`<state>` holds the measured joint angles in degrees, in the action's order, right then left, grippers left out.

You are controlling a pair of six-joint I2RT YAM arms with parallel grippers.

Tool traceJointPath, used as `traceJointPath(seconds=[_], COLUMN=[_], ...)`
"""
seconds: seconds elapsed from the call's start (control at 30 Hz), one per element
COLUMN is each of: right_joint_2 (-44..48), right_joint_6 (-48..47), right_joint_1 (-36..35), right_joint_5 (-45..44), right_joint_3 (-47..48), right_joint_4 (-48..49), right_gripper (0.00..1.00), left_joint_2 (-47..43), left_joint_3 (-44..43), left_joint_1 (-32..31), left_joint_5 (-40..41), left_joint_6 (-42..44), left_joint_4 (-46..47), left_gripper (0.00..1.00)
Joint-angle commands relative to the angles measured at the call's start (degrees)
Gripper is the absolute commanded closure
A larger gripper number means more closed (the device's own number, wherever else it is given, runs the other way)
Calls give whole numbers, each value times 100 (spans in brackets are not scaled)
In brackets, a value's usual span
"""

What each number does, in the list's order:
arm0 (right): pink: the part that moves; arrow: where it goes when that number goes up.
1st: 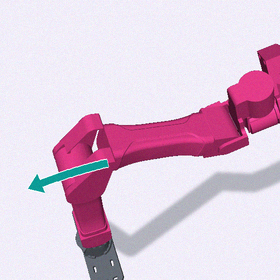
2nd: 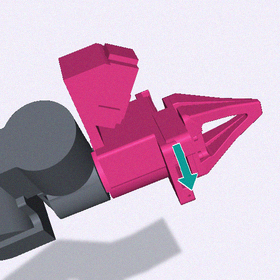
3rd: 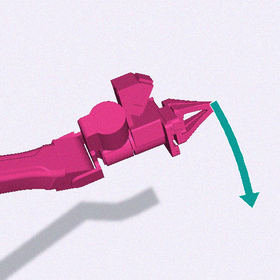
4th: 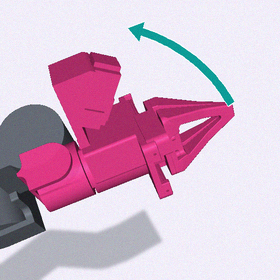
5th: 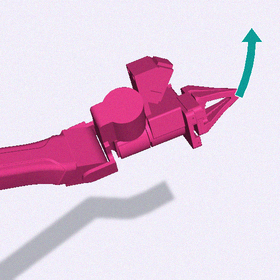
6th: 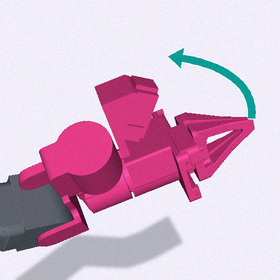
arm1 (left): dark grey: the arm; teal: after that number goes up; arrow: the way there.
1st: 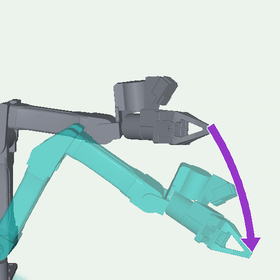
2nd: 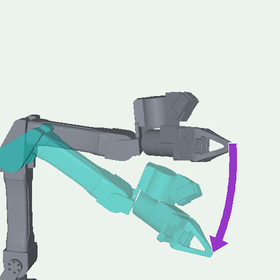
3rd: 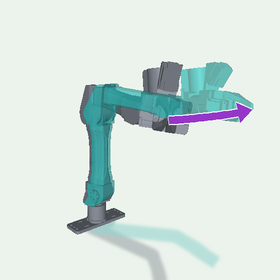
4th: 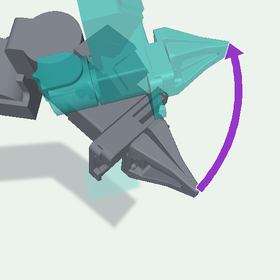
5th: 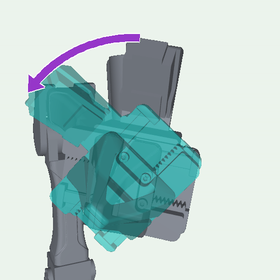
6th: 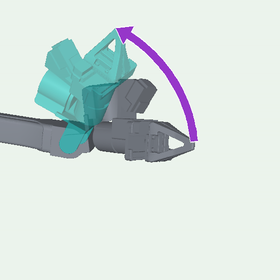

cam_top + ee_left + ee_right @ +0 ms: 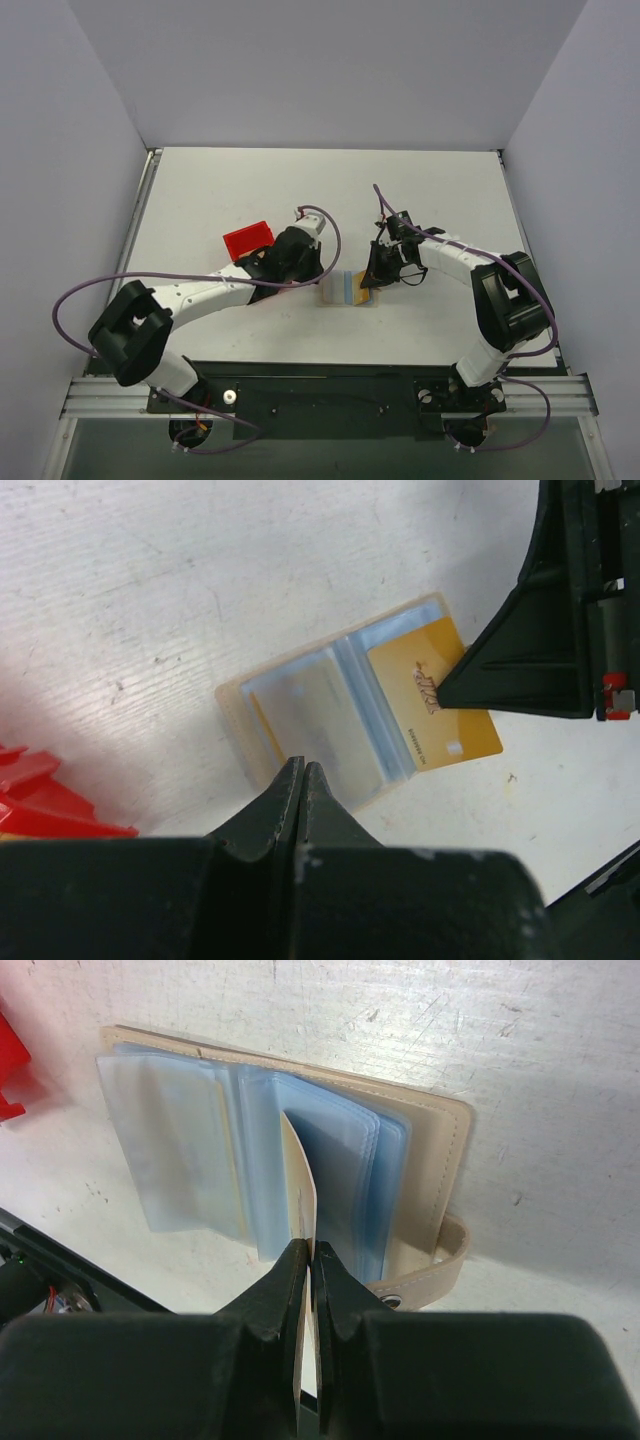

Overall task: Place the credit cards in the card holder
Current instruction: Insert the credit card into the card holder.

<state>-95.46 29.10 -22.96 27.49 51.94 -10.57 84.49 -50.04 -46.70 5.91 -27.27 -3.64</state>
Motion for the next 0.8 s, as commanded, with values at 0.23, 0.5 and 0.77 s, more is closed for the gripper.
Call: traceJointPath(seconds=[0.23, 0.5, 0.77], right_joint_2=[660, 1082, 749], right_joint_6=[-186, -124, 69], right_joint_1=[-7, -7, -7], right_joint_5=[-586, -235, 784], right_joint_3=[-132, -299, -509], right_joint_4=[-297, 195, 986], right_gripper=[100, 100, 100], left_joint_2=[604, 525, 499], left_joint_3=[-41, 108, 319], left_joint_1=[81, 161, 152], left_joint_5=[-12, 15, 15], left_joint_6=[-191, -226, -270], left_joint_4=[540, 496, 583], left_gripper=[100, 100, 100])
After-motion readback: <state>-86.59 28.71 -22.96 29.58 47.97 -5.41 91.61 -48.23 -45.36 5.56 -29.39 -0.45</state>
